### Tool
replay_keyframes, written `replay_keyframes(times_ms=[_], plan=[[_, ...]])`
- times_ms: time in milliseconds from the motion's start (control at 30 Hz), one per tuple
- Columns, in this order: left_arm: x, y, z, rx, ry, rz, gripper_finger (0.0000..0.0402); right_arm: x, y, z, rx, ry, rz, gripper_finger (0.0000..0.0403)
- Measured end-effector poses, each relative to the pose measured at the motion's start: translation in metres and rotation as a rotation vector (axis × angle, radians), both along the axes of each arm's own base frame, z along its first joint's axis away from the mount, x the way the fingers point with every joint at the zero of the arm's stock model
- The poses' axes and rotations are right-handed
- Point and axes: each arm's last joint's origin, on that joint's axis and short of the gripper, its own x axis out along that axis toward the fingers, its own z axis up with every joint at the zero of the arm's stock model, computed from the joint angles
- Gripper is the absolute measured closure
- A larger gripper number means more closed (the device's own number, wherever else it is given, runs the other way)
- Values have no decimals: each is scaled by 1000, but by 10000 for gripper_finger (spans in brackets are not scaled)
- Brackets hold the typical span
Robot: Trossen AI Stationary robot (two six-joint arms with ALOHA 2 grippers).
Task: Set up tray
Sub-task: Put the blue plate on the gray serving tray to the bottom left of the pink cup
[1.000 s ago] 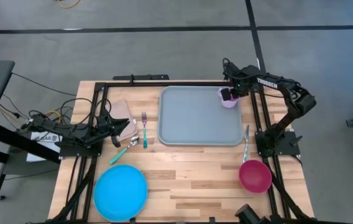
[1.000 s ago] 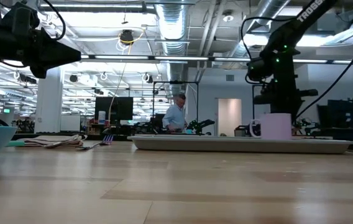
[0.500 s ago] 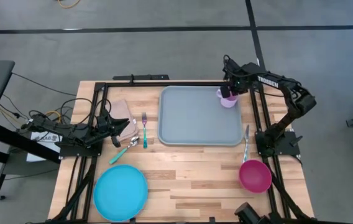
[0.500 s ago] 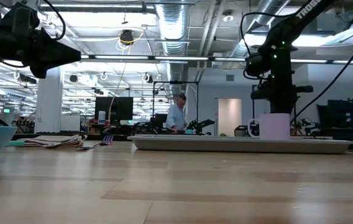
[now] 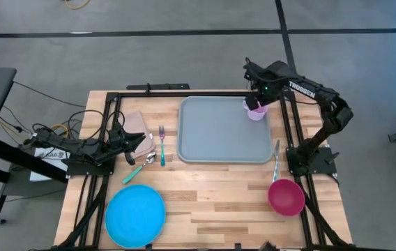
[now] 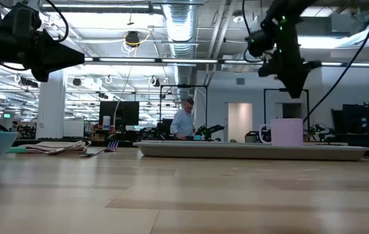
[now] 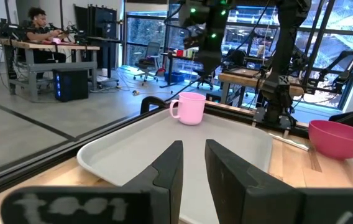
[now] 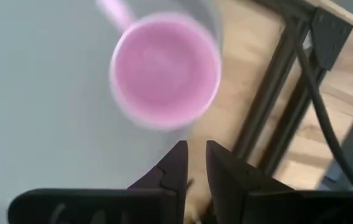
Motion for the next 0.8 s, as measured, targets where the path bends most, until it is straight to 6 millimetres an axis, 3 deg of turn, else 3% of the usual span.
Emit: replay_keyframes(times_ms=[167, 367, 567, 800], plan=[[0, 0, 0, 1, 3, 0, 345, 19, 39, 15, 57, 61, 113, 351], [0, 0, -1, 2, 10, -4, 345, 38, 102, 30, 182, -90, 361, 351], [0, 0, -1, -22, 5, -13, 345, 37, 159, 48, 157, -179, 592, 351], [2, -5, -1, -81, -18, -188, 345, 31, 194, 63, -46, -582, 757, 351]])
